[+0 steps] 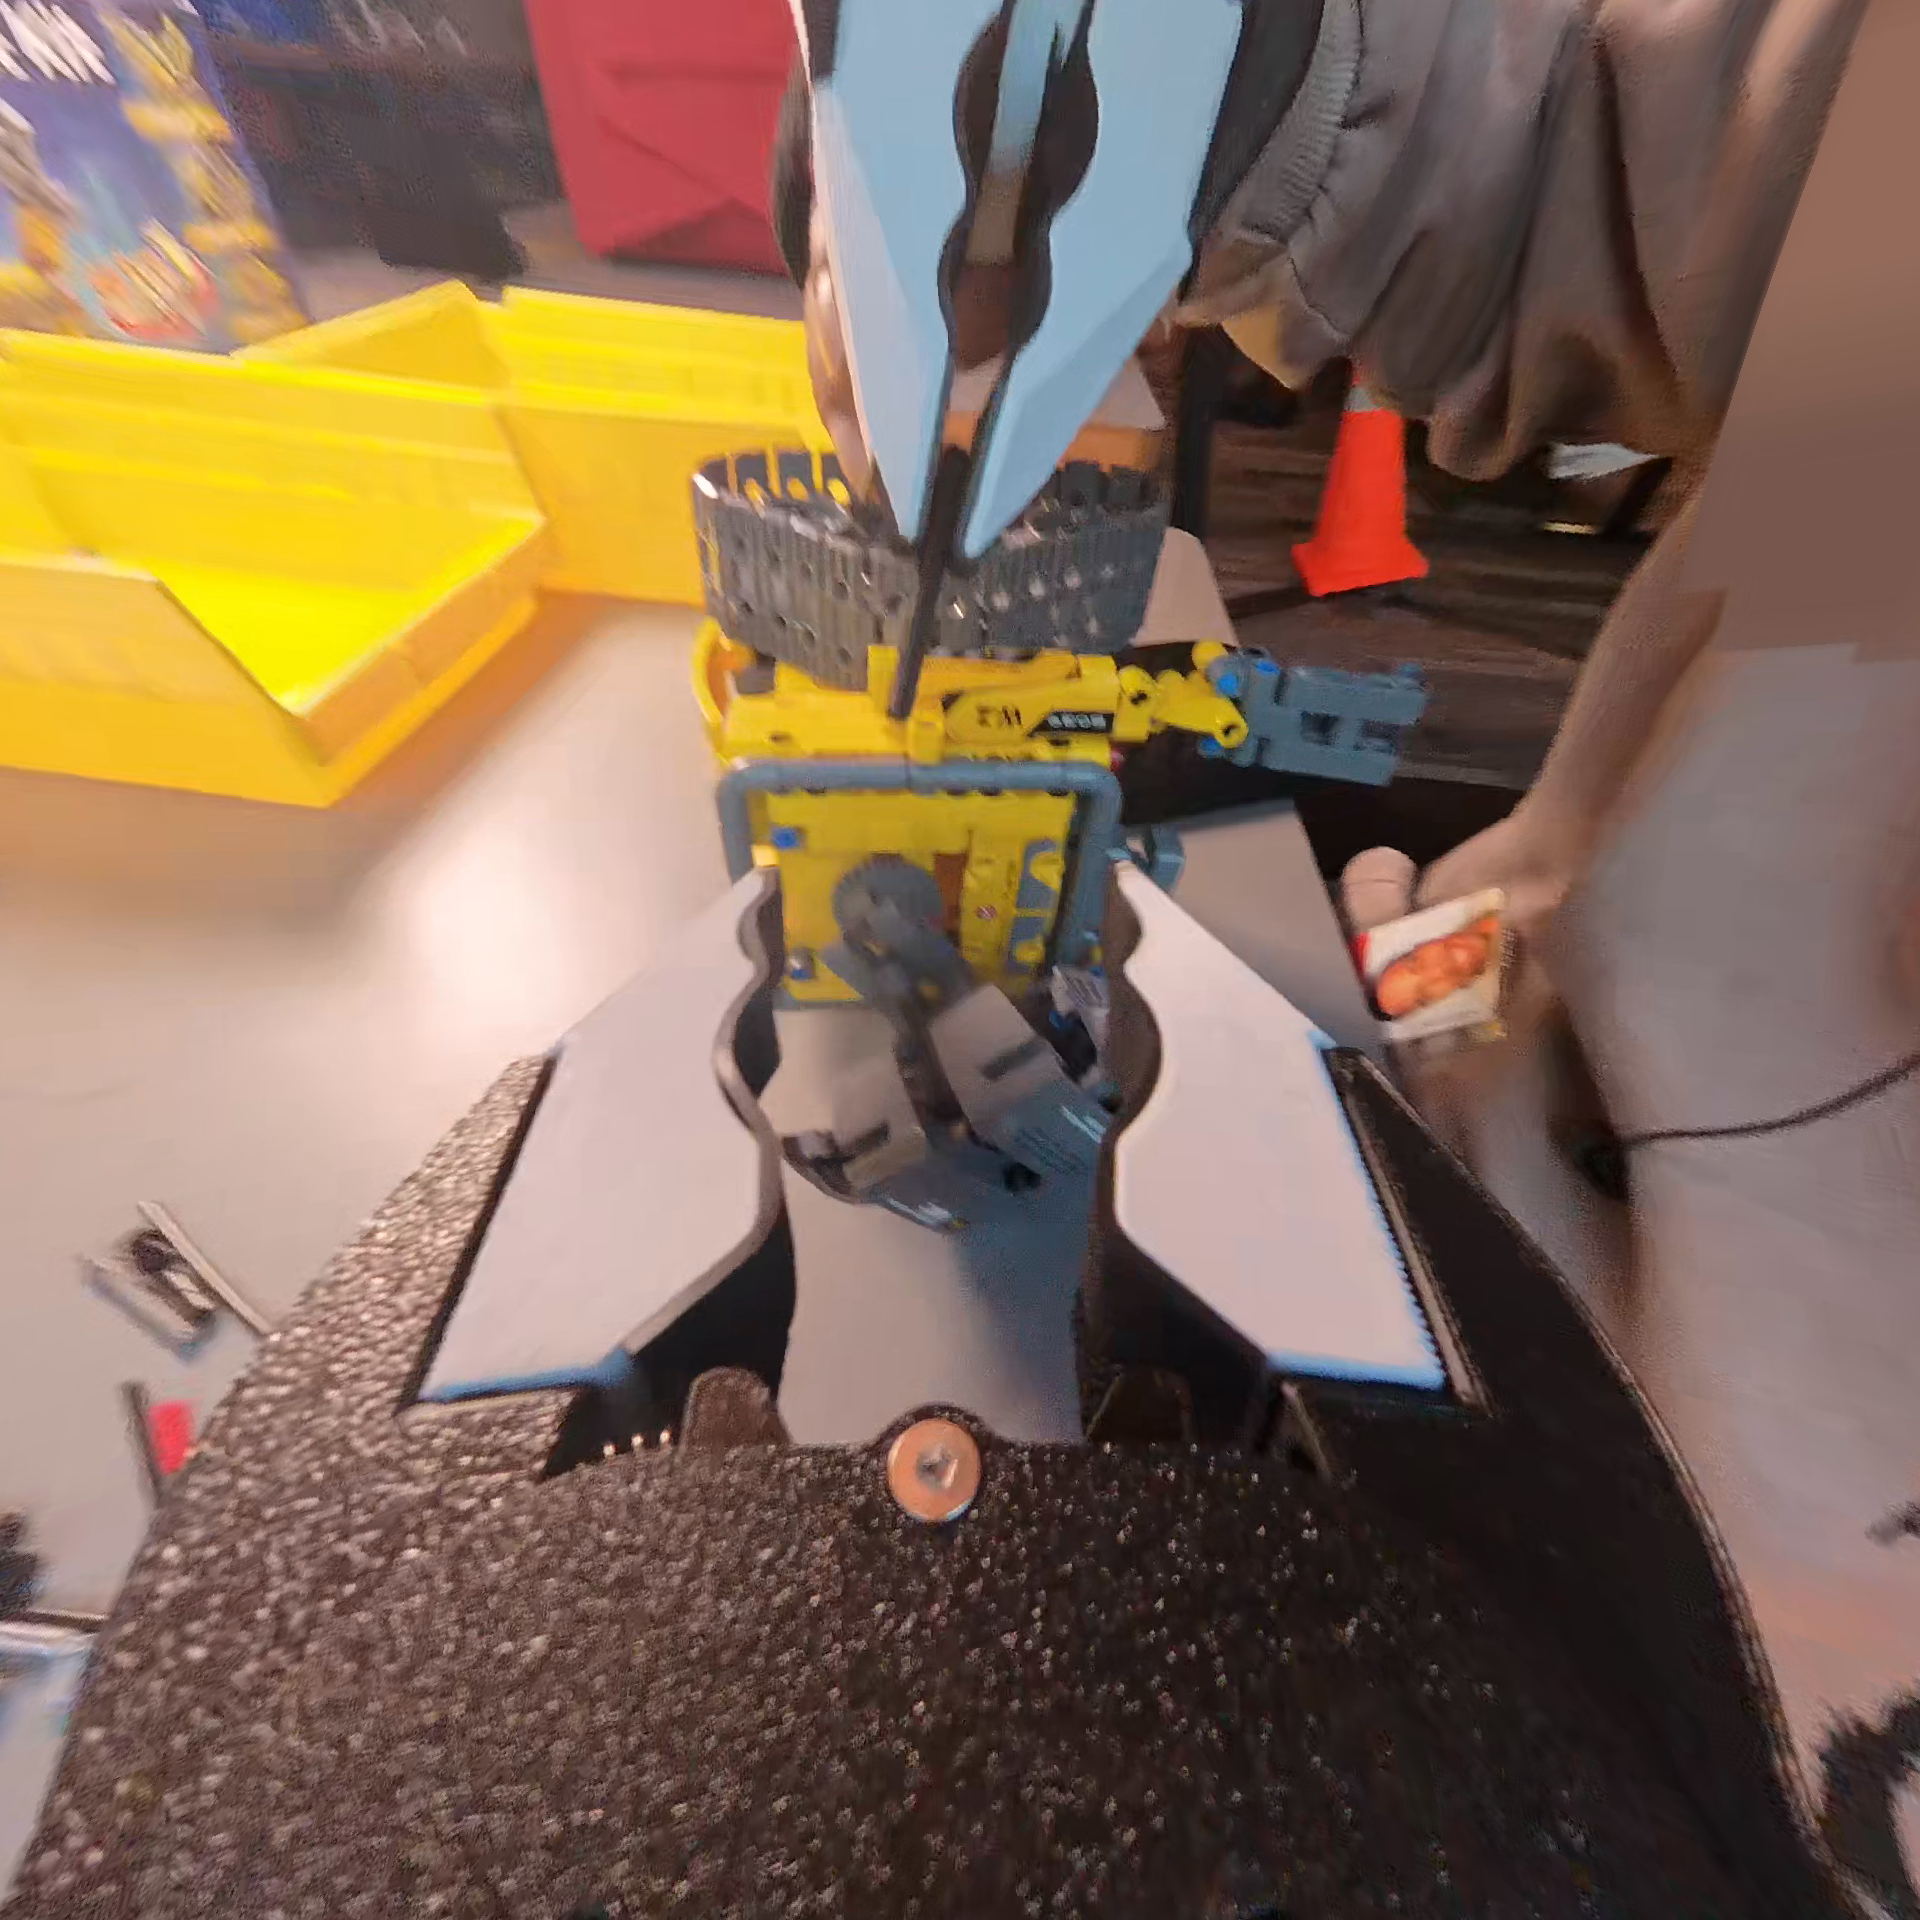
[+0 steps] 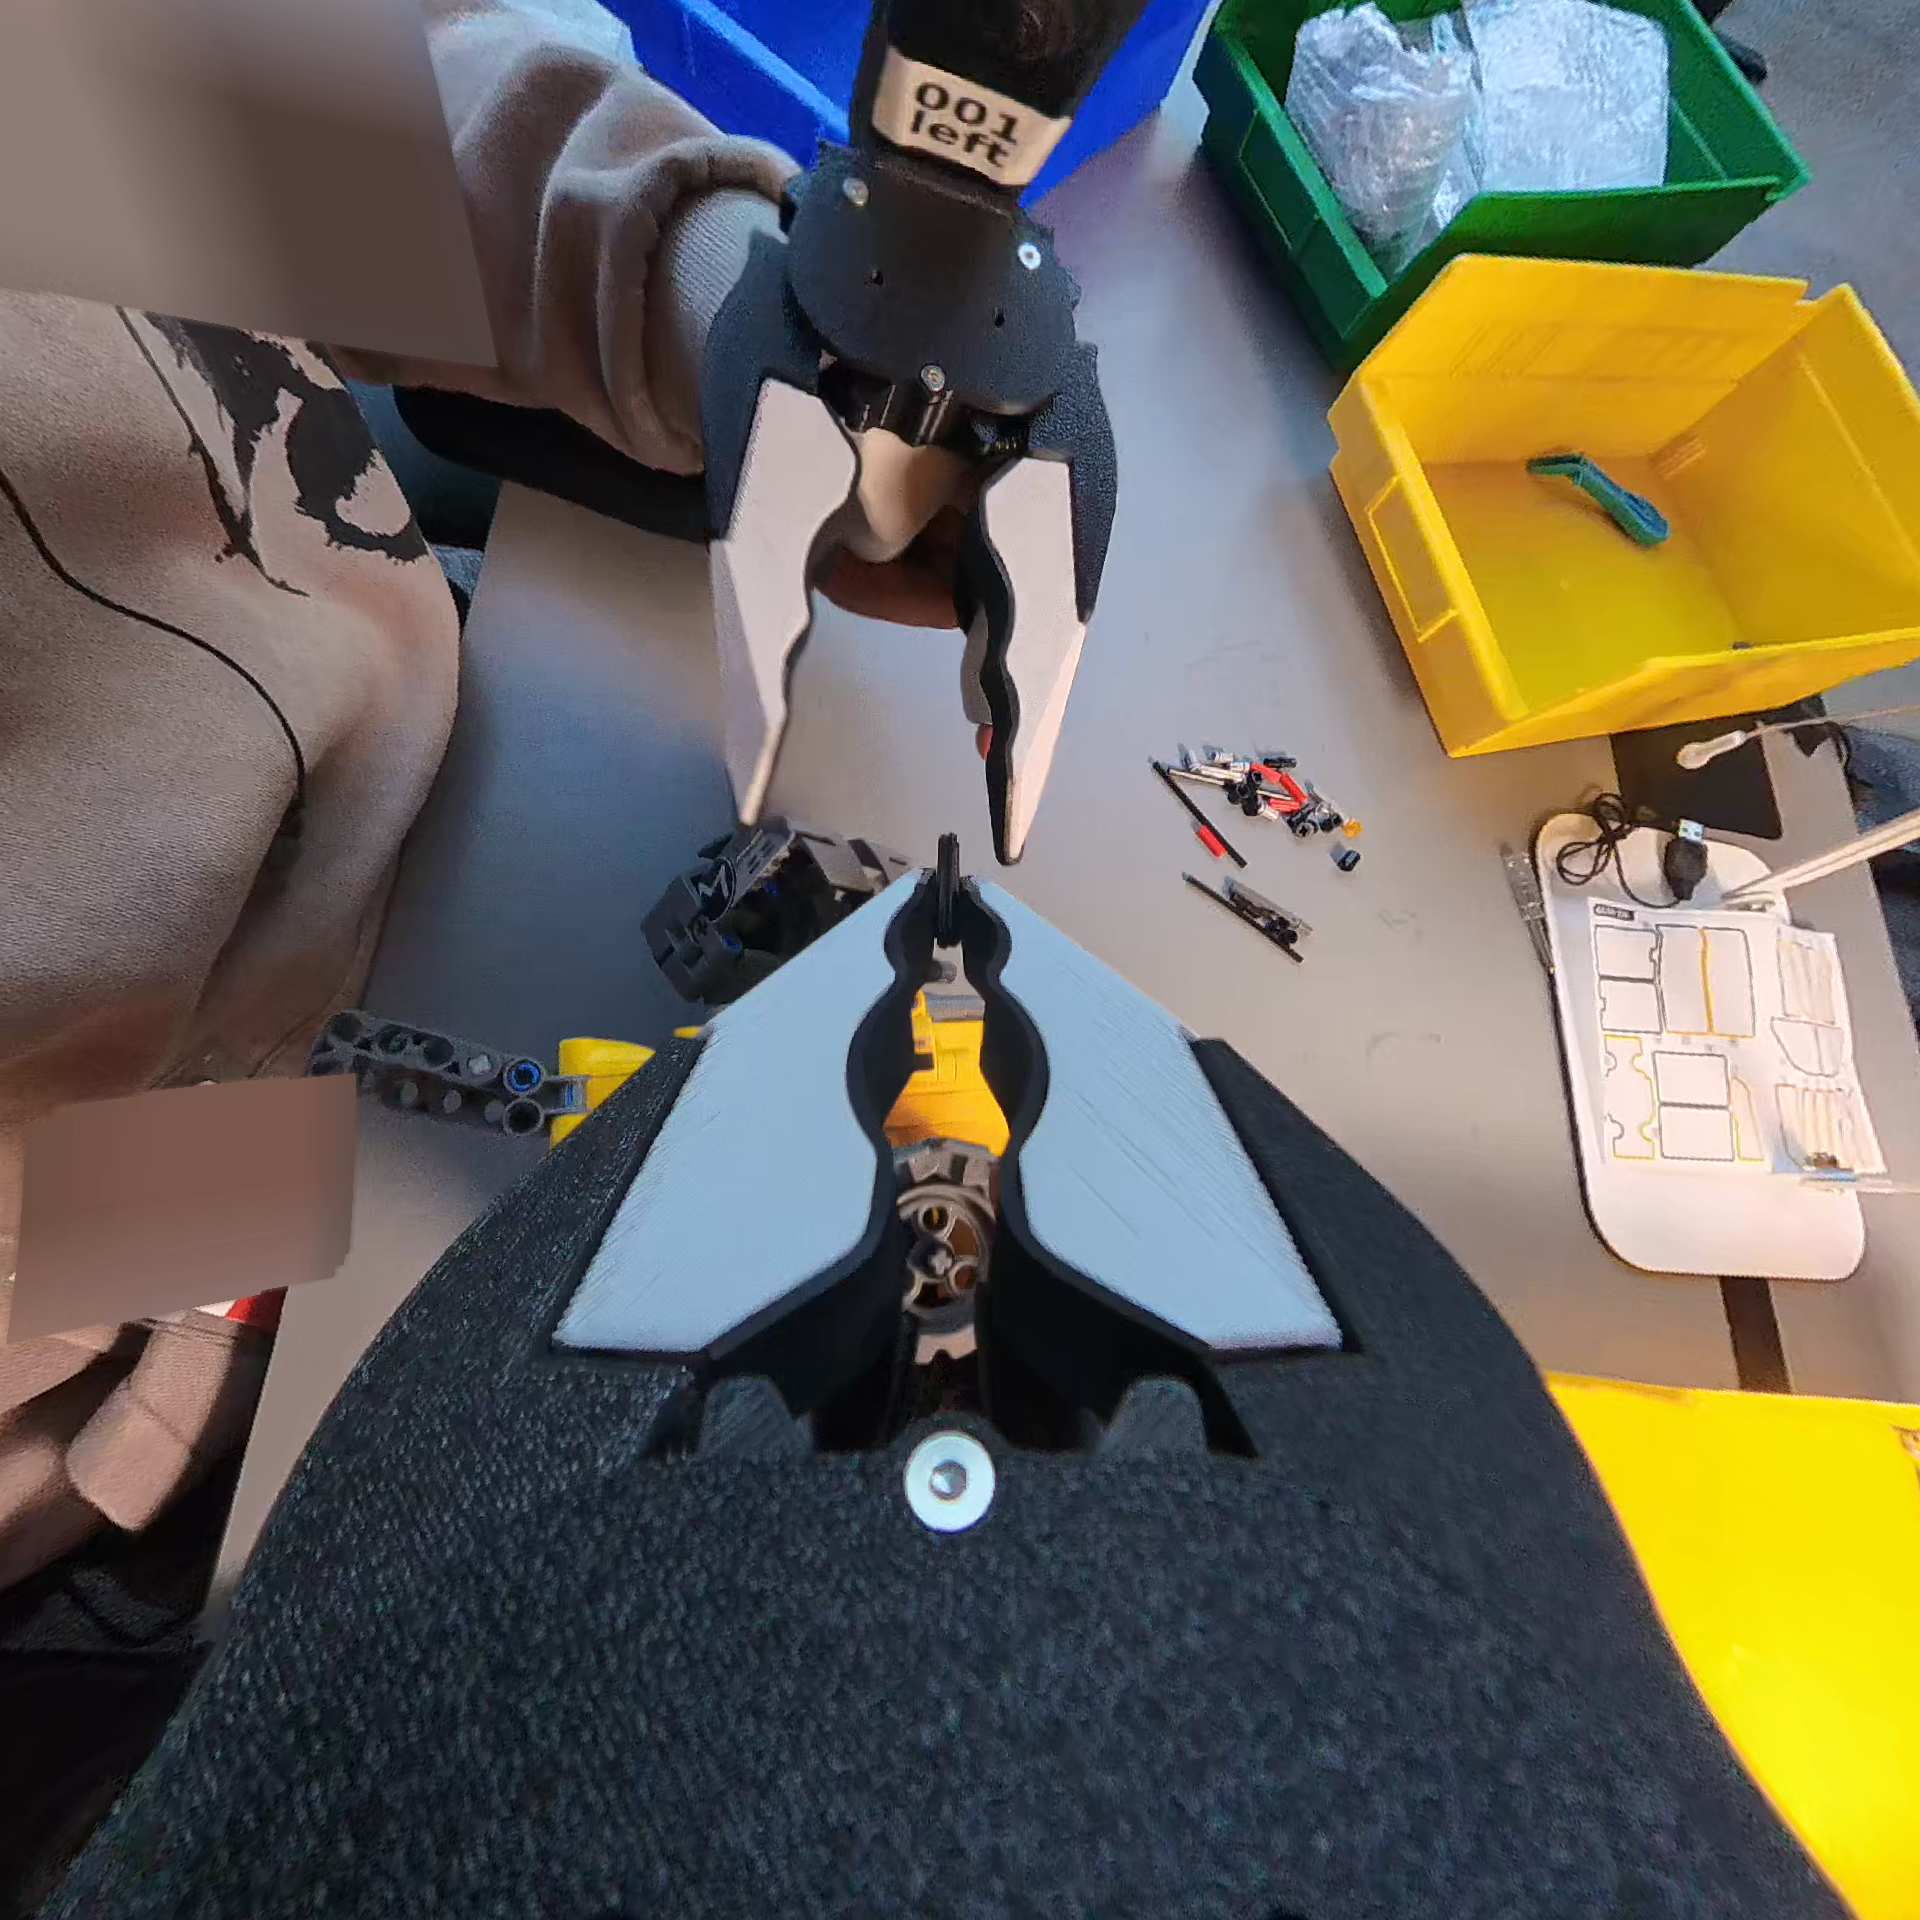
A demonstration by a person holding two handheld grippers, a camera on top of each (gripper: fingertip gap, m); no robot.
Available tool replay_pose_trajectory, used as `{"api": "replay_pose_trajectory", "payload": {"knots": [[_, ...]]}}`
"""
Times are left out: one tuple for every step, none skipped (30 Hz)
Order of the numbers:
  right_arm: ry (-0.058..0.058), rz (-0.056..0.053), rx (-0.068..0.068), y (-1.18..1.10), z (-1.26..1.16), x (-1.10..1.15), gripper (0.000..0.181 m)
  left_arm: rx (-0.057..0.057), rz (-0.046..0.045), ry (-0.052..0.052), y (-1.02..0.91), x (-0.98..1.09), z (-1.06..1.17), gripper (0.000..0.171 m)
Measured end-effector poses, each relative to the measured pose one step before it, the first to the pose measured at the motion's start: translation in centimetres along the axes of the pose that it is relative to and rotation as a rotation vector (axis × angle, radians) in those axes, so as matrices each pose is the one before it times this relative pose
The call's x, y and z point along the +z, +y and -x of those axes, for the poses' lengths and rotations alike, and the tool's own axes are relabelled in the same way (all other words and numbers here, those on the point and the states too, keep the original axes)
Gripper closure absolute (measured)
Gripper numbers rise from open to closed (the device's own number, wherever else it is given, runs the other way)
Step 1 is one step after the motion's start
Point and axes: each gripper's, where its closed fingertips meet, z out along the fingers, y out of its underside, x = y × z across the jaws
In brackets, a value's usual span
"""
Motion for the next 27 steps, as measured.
{"api": "replay_pose_trajectory", "payload": {"knots": [[-0.0022, 0.01, 0.0019, 0.265, 0.099, -0.14, 0.178, -0.0412, 0.03147, 0.0486, 0.83, 0.018, -0.503, 0.101], [0.001, 0.0072, -0.0001, 0.199, 0.094, -0.122, 0.178, -0.0293, 0.04106, 0.0441, 0.995, 0.142, -0.532, 0.089], [0.0048, 0.0045, 0.0038, 0.141, 0.034, -0.097, 0.178, -0.0072, 0.0547, 0.0318, 1.229, 0.331, -0.509, 0.077], [0.0075, 0.0011, 0.0095, 0.087, -0.045, -0.083, 0.178, 0.0263, 0.06192, -0.0028, 1.306, 0.551, -0.172, 0.07], [0.0055, -0.002, 0.0107, 0.055, -0.056, -0.089, 0.178, 0.0548, 0.04483, -0.0493, 0.953, 0.698, 0.353, 0.066], [0.0016, -0.0026, 0.0104, 0.075, -0.029, -0.062, 0.178, 0.0552, 0.03706, -0.0535, 0.643, 0.8, 0.328, 0.064], [0.0022, -0.0003, 0.0098, 0.136, -0.063, -0.013, 0.178, 0.0422, 0.02338, -0.043, 0.281, 0.781, 0.161, 0.062], [0.0049, -0.0004, 0.0065, 0.145, -0.092, 0.026, 0.178, 0.0381, 0.00279, -0.0586, -0.107, 0.637, 0.437, 0.065], [0.0028, 0.0007, 0.0047, 0.153, -0.054, 0.065, 0.178, 0.0374, 0.0022, -0.0293, -0.102, 0.484, 0.056, 0.067], [-0.0003, 0.0012, 0.0027, 0.133, 0.018, 0.063, 0.178, 0.0286, 0.0104, -0.0014, -0.001, 0.298, -0.258, 0.079], [-0.0022, -0.0004, -0.0006, 0.061, 0.072, 0.036, 0.178, 0.018, 0.00164, -0.0029, -0.154, 0.047, -0.041, 0.082], [-0.001, 0.0003, -0.0021, 0.039, 0.079, 0.01, 0.178, -0.0182, 0.00735, 0.0283, -0.014, -0.136, -0.127, 0.083], [0.0007, 0.0019, -0.0033, 0.036, 0.05, -0.02, 0.178, -0.0588, -0.01539, 0.0452, -0.177, -0.23, -0.17, 0.084], [-0.0008, -0.0006, -0.0035, -0.015, 0.081, -0.049, 0.178, -0.0838, -0.03289, 0.0545, -0.22, -0.274, -0.181, 0.084], [-0.0029, 0.0003, -0.0001, 0.013, 0.098, -0.061, 0.178, -0.0755, -0.03544, 0.0519, -0.21, -0.325, -0.172, 0.086], [-0.0018, 0.0016, -0.0007, 0.05, 0.074, -0.059, 0.178, -0.0567, -0.02937, 0.0309, -0.205, -0.369, -0.02, 0.086], [-0.0008, 0.0, -0.0023, 0.044, 0.08, -0.06, 0.178, -0.0469, -0.02776, 0.0267, -0.313, -0.386, -0.029, 0.086], [-0.0001, -0.0002, -0.0004, 0.065, 0.062, -0.063, 0.178, -0.0465, -0.03041, 0.0299, -0.432, -0.347, -0.117, 0.086], [0.0009, -0.0008, 0.0013, 0.087, 0.028, -0.052, 0.178, -0.0447, -0.02805, 0.0302, -0.452, -0.235, -0.144, 0.086], [0.0018, -0.0026, 0.0027, 0.071, 0.001, -0.073, 0.178, -0.0394, -0.0223, 0.0302, -0.361, -0.112, -0.18, 0.086], [0.003, -0.0023, 0.004, 0.073, -0.039, -0.093, 0.178, -0.0353, -0.01792, 0.0268, -0.28, -0.053, -0.162, 0.087], [0.0036, -0.0027, 0.0042, 0.075, -0.052, -0.099, 0.178, -0.0283, -0.01264, 0.0193, -0.175, -0.035, -0.083, 0.087], [0.0022, -0.0053, 0.0051, 0.011, -0.043, -0.122, 0.179, -0.0286, -0.01041, 0.0202, -0.118, -0.067, -0.078, 0.087], [0.001, -0.0074, 0.0068, -0.02, -0.033, -0.131, 0.179, -0.0285, -0.01339, 0.0222, -0.117, -0.113, -0.075, 0.087], [0.0023, -0.0071, 0.006, -0.028, -0.051, -0.125, 0.179, -0.023, -0.01295, 0.0175, -0.11, -0.127, -0.035, 0.087], [0.0043, -0.0042, 0.003, 0.016, -0.064, -0.099, 0.178, -0.0167, -0.01035, 0.0122, -0.104, -0.122, -0.012, 0.087], [0.0031, -0.0014, 0.0009, 0.046, -0.03, -0.071, 0.178, -0.0132, -0.00958, 0.0117, -0.139, -0.109, -0.06, 0.087]]}}
